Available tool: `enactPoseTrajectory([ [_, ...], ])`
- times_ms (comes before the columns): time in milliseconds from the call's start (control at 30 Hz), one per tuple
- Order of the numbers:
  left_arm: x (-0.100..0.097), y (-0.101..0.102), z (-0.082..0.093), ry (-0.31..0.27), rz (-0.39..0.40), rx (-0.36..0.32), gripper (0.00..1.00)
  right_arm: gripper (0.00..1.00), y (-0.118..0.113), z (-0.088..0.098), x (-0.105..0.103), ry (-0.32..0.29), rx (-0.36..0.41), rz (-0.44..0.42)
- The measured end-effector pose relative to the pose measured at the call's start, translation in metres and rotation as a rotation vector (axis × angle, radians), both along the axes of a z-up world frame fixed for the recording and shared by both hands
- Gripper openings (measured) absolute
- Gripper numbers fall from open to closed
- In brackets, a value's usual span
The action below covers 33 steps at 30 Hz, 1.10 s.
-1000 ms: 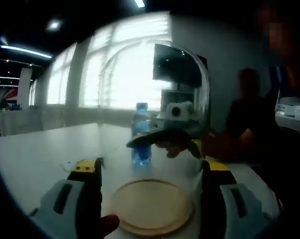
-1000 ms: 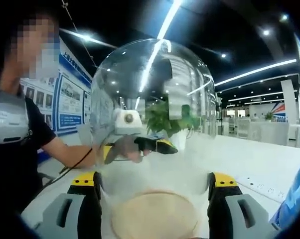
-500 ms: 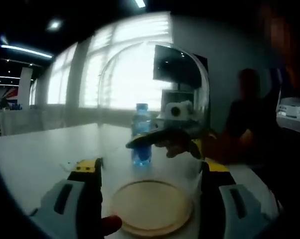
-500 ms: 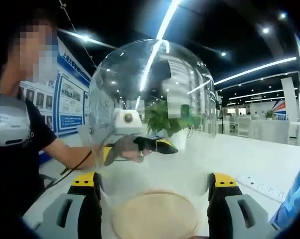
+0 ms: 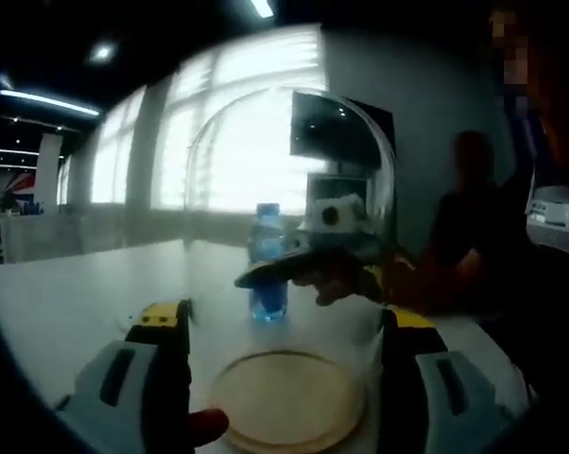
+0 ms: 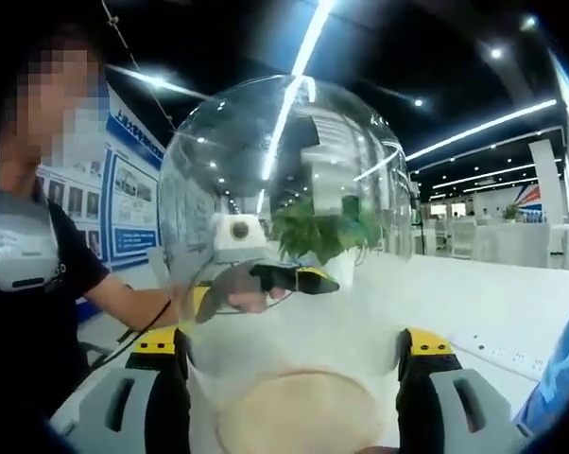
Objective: Open the cover put in the Mizone put the cover back on
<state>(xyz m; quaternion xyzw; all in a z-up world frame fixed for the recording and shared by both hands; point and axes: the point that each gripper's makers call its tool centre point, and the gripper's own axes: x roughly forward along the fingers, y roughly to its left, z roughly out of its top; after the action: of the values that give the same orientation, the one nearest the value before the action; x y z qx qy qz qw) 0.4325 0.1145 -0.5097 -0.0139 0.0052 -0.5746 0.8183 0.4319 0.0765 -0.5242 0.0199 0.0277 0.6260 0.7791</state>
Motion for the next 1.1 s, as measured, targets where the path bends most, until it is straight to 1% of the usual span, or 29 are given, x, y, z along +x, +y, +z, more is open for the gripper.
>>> enactPoseTrajectory([
  [100, 0.001, 0.001, -0.003, 0.012, -0.007, -0.001, 0.74, 0.86, 0.003, -0.001, 0.001, -0.001, 0.004, 0.003],
  [167, 0.0, 0.0, -0.002, 0.009, -0.017, -0.023, 0.75, 0.86, 0.002, 0.0, 0.001, -0.009, 0.011, 0.011],
  [333, 0.002, -0.001, 0.0, 0.026, -0.04, -0.054, 0.76, 0.89, 0.006, 0.001, 0.003, -0.011, 0.032, 0.042],
  [533, 0.003, -0.003, 0.002, 0.03, -0.07, -0.071, 0.77, 0.9, 0.009, 0.0, 0.002, -0.009, 0.018, 0.07],
  [633, 0.004, -0.005, 0.003, 0.036, -0.082, -0.066, 0.78, 0.9, 0.01, 0.0, 0.002, -0.01, 0.012, 0.082],
  [867, 0.004, -0.01, 0.001, 0.026, -0.093, -0.034, 0.8, 0.9, 0.01, 0.0, 0.003, -0.014, 0.037, 0.088],
  [967, 0.004, -0.011, 0.003, 0.04, -0.092, -0.055, 0.8, 0.9, 0.01, 0.0, 0.003, -0.015, 0.056, 0.092],
  [1100, 0.004, -0.01, 0.003, 0.038, -0.096, -0.071, 0.8, 0.9, 0.011, 0.001, 0.002, -0.02, 0.066, 0.096],
])
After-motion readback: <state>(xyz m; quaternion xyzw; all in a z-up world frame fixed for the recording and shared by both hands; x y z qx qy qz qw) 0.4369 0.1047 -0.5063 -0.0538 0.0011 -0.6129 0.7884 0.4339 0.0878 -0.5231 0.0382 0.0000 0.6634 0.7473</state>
